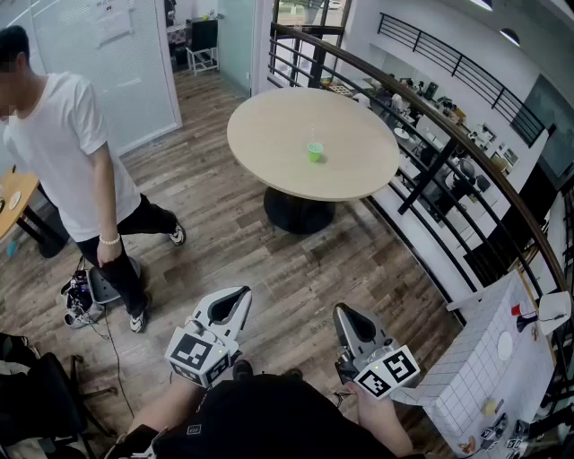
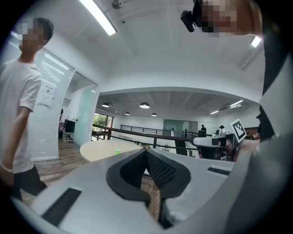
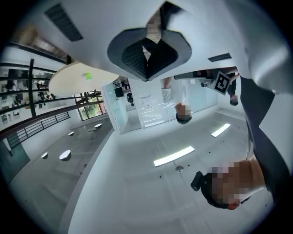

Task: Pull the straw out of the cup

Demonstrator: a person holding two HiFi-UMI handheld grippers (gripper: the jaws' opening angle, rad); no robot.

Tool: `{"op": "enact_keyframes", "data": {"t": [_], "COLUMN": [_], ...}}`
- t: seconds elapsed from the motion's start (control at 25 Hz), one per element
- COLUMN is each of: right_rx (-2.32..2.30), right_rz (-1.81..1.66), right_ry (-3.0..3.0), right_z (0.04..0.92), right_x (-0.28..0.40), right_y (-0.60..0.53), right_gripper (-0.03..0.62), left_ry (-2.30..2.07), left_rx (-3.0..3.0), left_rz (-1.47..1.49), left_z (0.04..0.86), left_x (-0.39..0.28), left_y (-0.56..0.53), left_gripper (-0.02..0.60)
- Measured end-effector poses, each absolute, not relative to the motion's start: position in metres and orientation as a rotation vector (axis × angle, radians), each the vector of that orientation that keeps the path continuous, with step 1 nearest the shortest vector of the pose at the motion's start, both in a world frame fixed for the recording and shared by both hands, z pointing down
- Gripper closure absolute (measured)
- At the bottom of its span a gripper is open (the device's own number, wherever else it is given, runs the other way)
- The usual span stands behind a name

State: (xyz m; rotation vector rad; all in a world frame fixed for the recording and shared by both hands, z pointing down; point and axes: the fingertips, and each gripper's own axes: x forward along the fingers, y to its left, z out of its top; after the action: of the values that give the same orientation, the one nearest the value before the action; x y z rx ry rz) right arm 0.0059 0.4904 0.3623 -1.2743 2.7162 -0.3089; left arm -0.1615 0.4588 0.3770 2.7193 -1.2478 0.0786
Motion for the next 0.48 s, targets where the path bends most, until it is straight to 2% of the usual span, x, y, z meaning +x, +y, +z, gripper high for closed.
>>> {"op": "enact_keyframes", "data": {"t": [0.48], "right_rx": [-1.254], "right_rz": [-0.318], "right_ry": [2.742], "right_z": [0.362], "right_x": [0.024], "right_y": [0.496], "right_gripper": [0.572], "left_ry": [-1.251], "left_rx": [2.701], "left_rz": [0.092], "left_z": [0.378], "left_x": [-0.142], "left_y": [0.467], "left_gripper": [0.574]}}
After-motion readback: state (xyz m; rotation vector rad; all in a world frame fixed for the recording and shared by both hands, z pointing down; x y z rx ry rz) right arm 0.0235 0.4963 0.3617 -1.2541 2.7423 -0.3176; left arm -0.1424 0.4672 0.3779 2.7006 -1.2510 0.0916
